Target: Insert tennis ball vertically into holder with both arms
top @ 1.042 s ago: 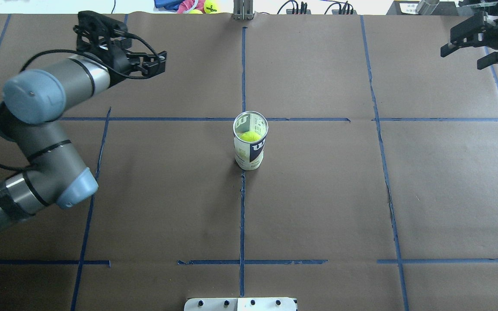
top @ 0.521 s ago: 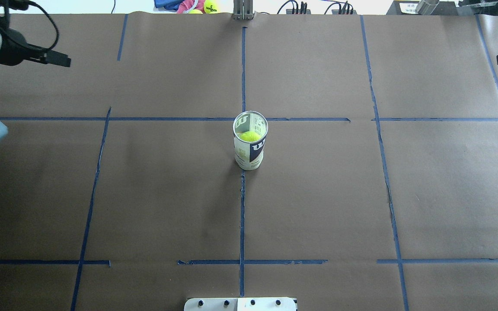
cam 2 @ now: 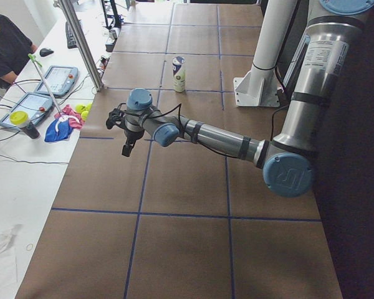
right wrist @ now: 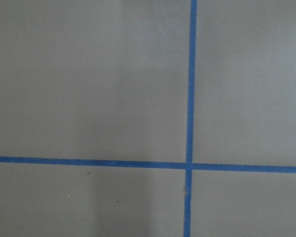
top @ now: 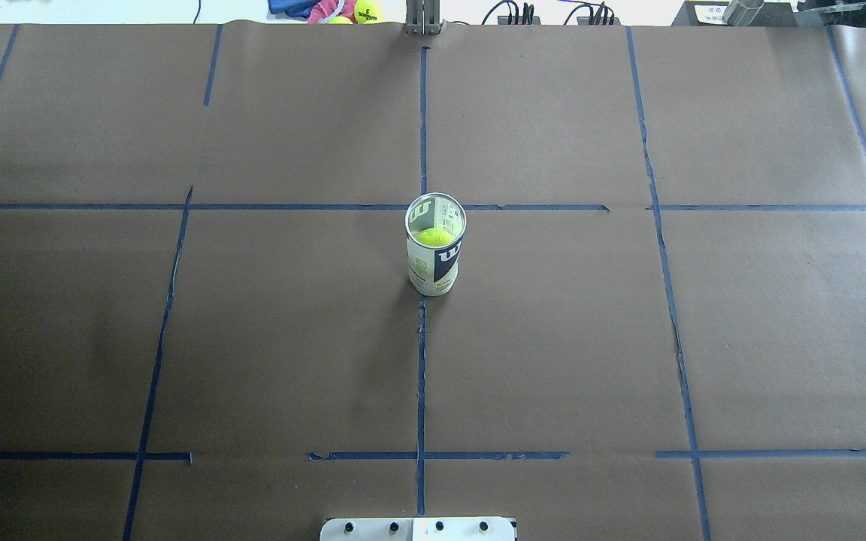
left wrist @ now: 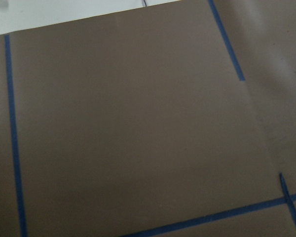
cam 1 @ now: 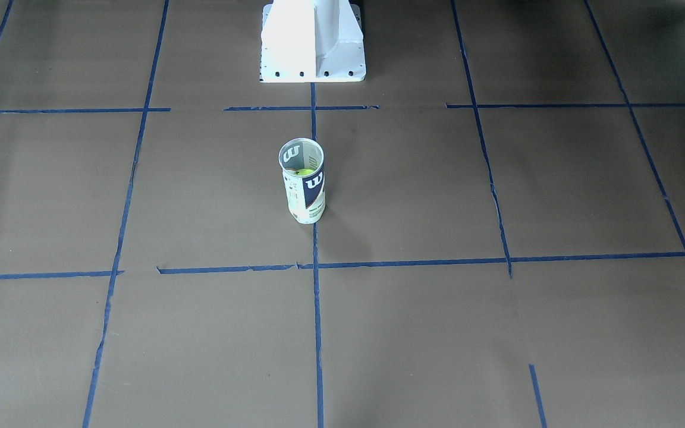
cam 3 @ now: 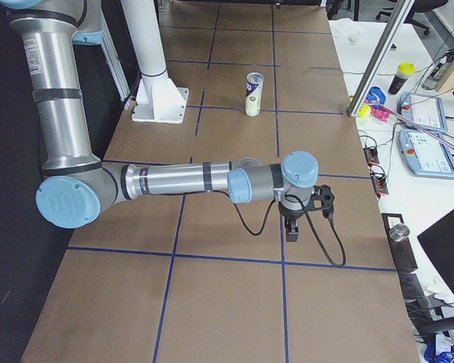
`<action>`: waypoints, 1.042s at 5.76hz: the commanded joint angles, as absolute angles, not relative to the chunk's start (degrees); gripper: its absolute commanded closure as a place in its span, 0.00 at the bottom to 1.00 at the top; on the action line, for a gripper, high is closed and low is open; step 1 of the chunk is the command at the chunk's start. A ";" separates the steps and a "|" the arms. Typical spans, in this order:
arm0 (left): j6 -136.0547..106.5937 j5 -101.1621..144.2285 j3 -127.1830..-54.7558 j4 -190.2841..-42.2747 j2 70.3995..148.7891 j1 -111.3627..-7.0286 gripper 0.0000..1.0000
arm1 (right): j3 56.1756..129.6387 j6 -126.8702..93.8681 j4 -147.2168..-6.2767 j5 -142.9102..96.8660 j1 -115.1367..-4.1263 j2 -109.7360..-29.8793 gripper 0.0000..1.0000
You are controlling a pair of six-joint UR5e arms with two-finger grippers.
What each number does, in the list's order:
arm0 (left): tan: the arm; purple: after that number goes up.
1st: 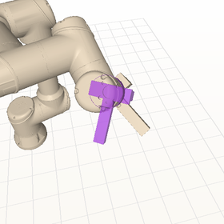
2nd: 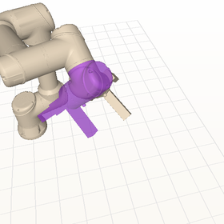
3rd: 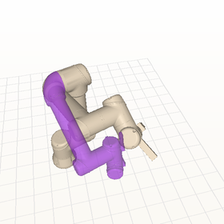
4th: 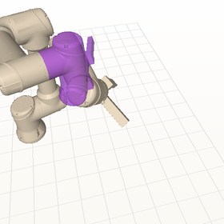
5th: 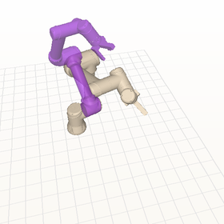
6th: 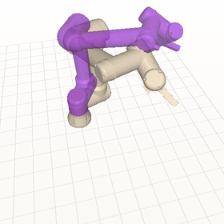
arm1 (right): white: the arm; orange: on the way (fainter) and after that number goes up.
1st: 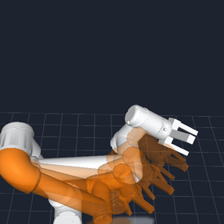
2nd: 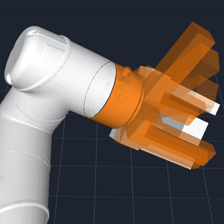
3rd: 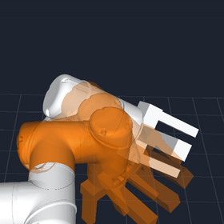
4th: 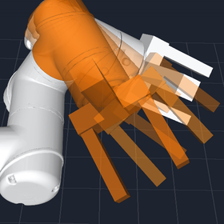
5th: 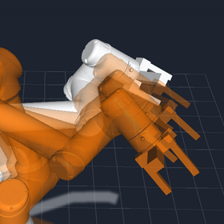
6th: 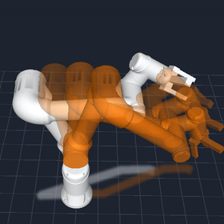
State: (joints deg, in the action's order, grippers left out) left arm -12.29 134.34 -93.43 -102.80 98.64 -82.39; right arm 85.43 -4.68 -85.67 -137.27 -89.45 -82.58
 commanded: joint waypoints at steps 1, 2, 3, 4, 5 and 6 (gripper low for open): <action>-1.26 136.06 -95.78 -85.43 98.09 -89.28 0.01 | 82.35 -1.67 -85.34 -137.37 -90.18 -85.06 0.00; -1.14 135.71 -96.67 -73.25 98.26 -90.60 0.00 | 82.09 -0.80 -85.43 -137.29 -90.09 -85.16 0.00; 4.60 135.79 -98.16 -67.73 97.65 -91.40 0.00 | 82.26 -0.70 -85.43 -137.37 -90.17 -85.17 0.00; 6.22 135.88 -97.65 -67.94 91.82 -90.88 0.00 | 82.27 -0.09 -85.43 -137.29 -90.09 -85.25 0.00; 6.24 136.05 -97.91 -69.51 90.37 -90.88 0.00 | 82.27 0.00 -85.43 -137.11 -90.09 -85.34 0.00; 6.15 136.05 -97.74 -71.00 89.66 -90.79 0.00 | 82.18 0.00 -85.17 -137.02 -90.09 -86.04 0.00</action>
State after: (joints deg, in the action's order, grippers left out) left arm 6.04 136.01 -97.80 -69.73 90.80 -90.86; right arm 82.25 -0.06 -85.35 -137.13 -90.09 -85.52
